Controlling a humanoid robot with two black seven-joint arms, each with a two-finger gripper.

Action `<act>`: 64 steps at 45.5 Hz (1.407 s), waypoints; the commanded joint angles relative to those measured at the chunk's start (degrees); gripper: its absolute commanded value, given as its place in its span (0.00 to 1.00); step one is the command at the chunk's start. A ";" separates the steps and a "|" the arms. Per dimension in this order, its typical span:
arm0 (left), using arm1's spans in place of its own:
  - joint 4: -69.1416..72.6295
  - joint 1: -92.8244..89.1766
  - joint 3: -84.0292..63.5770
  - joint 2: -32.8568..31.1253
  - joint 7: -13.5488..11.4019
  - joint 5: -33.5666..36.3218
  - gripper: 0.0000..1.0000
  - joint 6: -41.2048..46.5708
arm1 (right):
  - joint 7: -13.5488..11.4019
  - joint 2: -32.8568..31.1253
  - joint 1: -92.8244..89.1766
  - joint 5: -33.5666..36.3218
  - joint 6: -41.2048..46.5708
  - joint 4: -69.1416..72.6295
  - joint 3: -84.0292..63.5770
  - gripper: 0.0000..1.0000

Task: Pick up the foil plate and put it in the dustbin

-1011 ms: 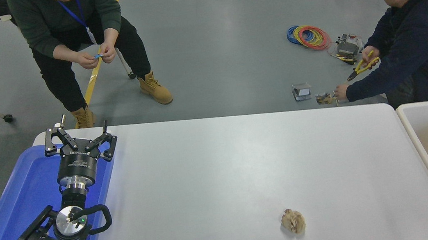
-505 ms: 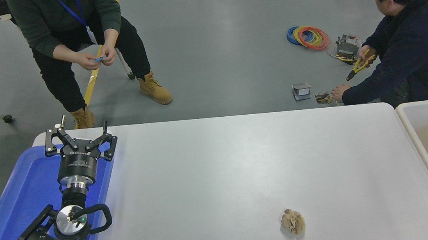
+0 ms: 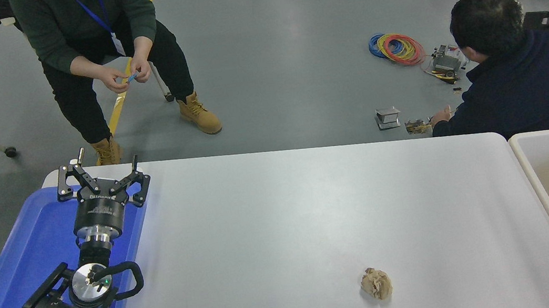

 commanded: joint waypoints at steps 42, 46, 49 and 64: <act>0.00 0.00 -0.09 0.04 -0.04 -0.01 1.00 0.10 | -3.29 6.63 15.36 -0.23 19.88 35.24 -0.05 1.00; 0.00 0.00 0.00 0.04 -0.04 -0.01 1.00 0.10 | -3.91 7.33 15.28 -0.14 20.67 35.33 -0.14 1.00; 0.00 0.00 -0.09 0.04 -0.04 -0.01 1.00 0.01 | -4.18 7.51 15.36 -0.32 22.51 35.59 -0.13 1.00; 0.00 0.00 0.00 0.04 -0.04 -0.01 1.00 0.10 | -4.26 8.74 15.98 -0.40 26.56 35.68 0.04 1.00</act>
